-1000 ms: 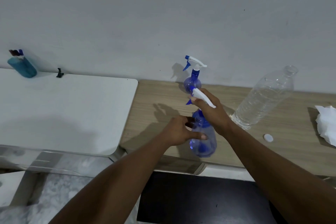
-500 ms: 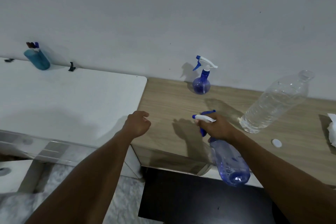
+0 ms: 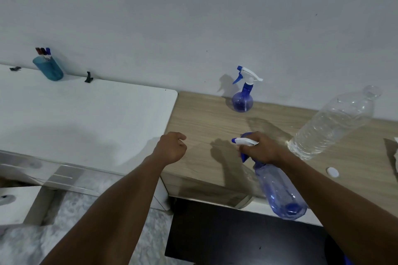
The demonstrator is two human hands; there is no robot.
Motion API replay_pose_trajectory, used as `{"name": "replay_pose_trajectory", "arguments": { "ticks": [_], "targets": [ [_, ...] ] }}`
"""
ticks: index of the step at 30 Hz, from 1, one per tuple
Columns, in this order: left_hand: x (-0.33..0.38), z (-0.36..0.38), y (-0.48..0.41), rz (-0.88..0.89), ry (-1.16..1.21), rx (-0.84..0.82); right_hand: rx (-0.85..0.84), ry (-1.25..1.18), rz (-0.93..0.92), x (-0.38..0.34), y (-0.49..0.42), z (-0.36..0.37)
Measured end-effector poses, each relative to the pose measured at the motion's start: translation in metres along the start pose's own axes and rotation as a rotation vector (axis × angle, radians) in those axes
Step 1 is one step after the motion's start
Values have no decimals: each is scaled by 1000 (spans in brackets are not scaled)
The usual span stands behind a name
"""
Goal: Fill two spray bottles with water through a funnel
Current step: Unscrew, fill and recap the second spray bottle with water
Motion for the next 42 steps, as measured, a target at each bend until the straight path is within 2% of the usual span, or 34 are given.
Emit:
{"name": "replay_pose_trajectory", "arguments": {
  "ticks": [3,7,11,15,18,24,33,38,40,42],
  "targets": [
    [4,1,-3,-1,5,-2,15,-23,29,7,-3,-1],
    [9,-2,-4,-10,15,-15,19,-77,-24,-6,-3,-6],
    [15,-11,-10,-24,24,-19,177,-156,-129,-33,-6,-33],
    [28,-24,-25,1,9,34,371,-88,-234,-68,-14,-68],
    [40,-35,-38,18,6,68,440,-38,-266,-91,-35,-88],
    [63,-45,-61,43,16,77,450,127,-256,-111,-96,-99],
    [85,-33,-87,92,16,49,409,193,-233,-117,-171,-87],
    [92,-21,-93,112,-3,-2,311,238,-265,-119,-181,-89],
    [94,-16,-93,112,5,-17,418,148,-329,-113,-174,-98],
    [95,-12,-94,106,25,-21,675,130,-355,-101,-163,-115]
  ]
}}
Point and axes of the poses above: each hand's wrist, its own y-axis away from the middle knuckle, its own z-axis out of the palm, x = y × z, the point moved 4 cm from there along -y, towards the middle knuckle, and after that the axes turned 1 degree about -x, right-handed, at the moved point
